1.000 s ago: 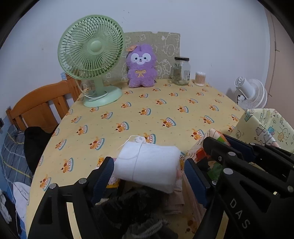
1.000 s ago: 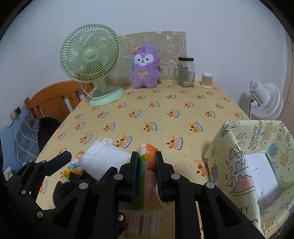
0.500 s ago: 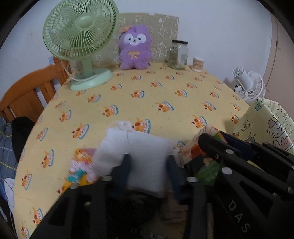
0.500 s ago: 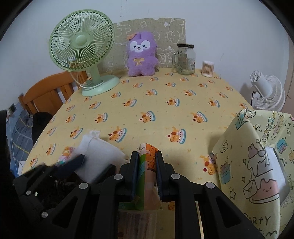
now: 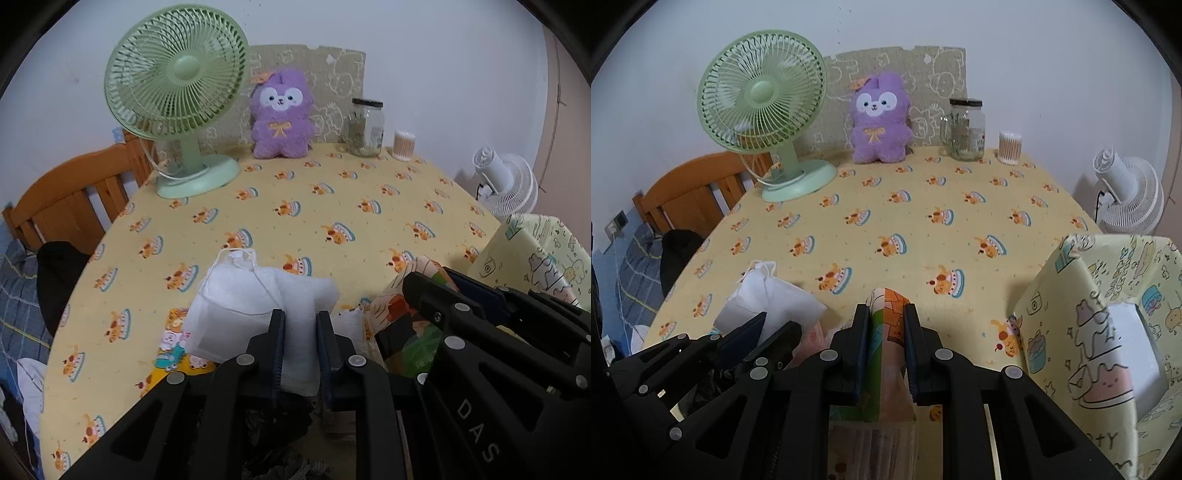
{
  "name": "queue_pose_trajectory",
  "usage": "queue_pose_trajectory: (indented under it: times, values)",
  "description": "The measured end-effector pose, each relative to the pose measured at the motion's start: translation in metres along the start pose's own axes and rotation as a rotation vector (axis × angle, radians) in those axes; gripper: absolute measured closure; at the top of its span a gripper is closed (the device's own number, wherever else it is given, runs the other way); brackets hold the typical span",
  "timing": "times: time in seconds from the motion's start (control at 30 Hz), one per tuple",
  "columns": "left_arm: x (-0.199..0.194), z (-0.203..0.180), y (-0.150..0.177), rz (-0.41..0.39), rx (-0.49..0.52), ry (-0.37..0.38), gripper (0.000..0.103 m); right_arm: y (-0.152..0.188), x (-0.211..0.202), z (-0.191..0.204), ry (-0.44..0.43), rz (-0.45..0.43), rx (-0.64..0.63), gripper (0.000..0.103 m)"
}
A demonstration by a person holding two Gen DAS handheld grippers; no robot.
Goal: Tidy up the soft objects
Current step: 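Grasp the green tissue pack with the right gripper while the left grasps the white folded cloth, then carry the tissue pack and white cloth with both grippers over the gift box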
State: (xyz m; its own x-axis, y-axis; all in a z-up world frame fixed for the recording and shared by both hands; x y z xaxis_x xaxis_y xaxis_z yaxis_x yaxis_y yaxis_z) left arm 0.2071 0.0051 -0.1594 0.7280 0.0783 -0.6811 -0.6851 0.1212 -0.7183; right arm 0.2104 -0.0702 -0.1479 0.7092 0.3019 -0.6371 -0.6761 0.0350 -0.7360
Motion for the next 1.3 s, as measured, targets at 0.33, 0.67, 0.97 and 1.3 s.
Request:
queue_pose_trajectory:
  times: [0.33,0.67,0.97,1.3]
  values:
    - [-0.029,0.0,-0.013,-0.048,-0.015,-0.011,0.088,-0.014,-0.03,0.006,-0.003,-0.048,-0.02,0.083]
    - [-0.063,-0.003,-0.029,-0.096,-0.03,-0.021,0.088,-0.031,-0.068,0.011,-0.006,-0.101,-0.04,0.083]
    - [-0.092,-0.012,-0.039,-0.128,-0.046,-0.024,0.088,-0.042,-0.102,0.008,-0.005,-0.137,-0.062,0.083]
    - [-0.11,-0.033,-0.046,-0.162,-0.04,-0.031,0.088,-0.045,-0.125,-0.008,0.004,-0.167,-0.062,0.083]
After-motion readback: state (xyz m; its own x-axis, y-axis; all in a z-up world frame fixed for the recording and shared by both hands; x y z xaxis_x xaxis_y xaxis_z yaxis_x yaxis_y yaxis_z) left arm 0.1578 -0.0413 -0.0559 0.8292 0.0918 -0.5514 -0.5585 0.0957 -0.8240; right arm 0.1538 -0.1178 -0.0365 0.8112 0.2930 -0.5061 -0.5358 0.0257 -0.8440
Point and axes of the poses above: each gripper's, at about its wrist camera, not at the fingertips, and x roughly the way its jaws point, z to its left, y to its underside, the point moved 9 cm from there along x, roughly the way its jaws point, and after that the axes turned 12 degrees about -y, right-handed, at the moved point
